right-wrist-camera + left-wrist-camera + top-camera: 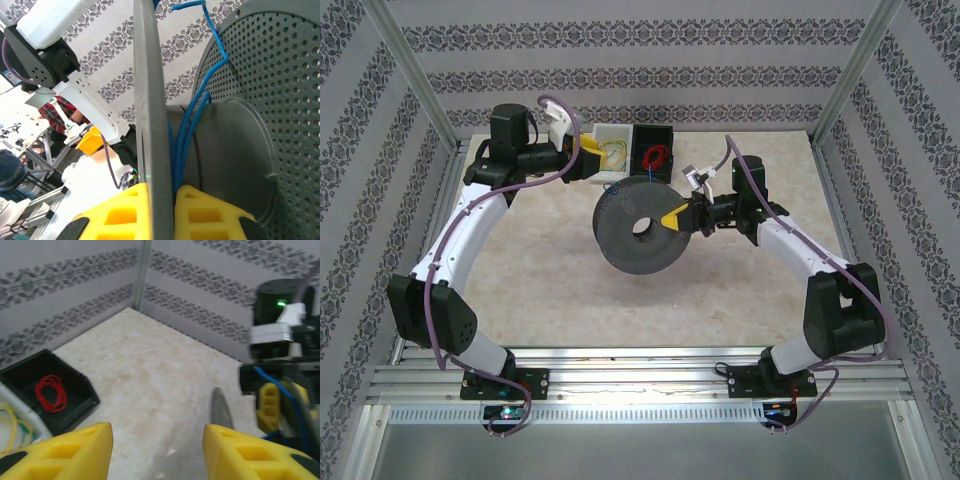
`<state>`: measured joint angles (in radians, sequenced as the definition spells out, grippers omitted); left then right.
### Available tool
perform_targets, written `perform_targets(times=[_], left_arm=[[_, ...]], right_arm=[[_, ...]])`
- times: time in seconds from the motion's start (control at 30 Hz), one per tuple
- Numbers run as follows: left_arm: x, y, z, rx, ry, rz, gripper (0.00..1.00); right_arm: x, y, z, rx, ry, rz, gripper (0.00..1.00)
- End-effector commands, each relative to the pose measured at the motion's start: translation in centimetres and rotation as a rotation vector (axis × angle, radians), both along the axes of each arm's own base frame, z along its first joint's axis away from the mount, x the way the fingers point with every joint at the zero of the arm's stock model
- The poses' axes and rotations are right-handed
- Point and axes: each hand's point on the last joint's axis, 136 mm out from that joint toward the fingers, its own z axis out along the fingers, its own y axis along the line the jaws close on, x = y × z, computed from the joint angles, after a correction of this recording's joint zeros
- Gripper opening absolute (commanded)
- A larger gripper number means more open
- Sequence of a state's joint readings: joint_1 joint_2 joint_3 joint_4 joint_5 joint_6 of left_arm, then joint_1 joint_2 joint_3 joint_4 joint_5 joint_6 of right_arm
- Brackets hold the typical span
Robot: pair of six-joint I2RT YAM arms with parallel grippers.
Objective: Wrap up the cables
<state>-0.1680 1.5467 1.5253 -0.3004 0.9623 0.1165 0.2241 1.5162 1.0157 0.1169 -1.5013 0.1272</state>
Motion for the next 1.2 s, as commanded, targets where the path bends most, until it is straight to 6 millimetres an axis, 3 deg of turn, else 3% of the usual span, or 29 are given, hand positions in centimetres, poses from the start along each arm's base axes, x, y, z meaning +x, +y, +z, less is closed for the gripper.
perform_targets(times=[0.0, 0.3, 0.5, 0.8, 0.9, 1.17], left_arm=[[-1.9, -0.7, 0.1, -0.036, 0.021, -0.128, 0.49], [-2.3, -2.3, -0.6, -0.047, 0.074, -0.187, 0.41], [-1.9, -4.1, -3.4, 0.071, 0.128, -0.191, 0.38], [-2.0, -4.6, -3.7, 0.086, 0.139, -0.211, 0.33], [-2.1, -4.6, -4.1, 0.096, 0.156, -0.217, 0.24], [-2.6, -4.1, -4.6, 0.124, 0.162, -0.199, 0.24]], right_arm=[[-1.7, -0.9, 2.4, 0.098, -0.060, 0.154, 0.00], [-1.1, -0.6, 2.2, 0.096, -0.055, 0.156, 0.00], [-1.0, -0.5, 2.6, 0.095, -0.063, 0.157, 0.00], [-0.8, -0.5, 2.3, 0.090, -0.058, 0.146, 0.00], [-0.7, -0.6, 2.4, 0.089, -0.059, 0.140, 0.00], [0.3, -1.7, 2.5, 0.080, -0.078, 0.079, 0.00]])
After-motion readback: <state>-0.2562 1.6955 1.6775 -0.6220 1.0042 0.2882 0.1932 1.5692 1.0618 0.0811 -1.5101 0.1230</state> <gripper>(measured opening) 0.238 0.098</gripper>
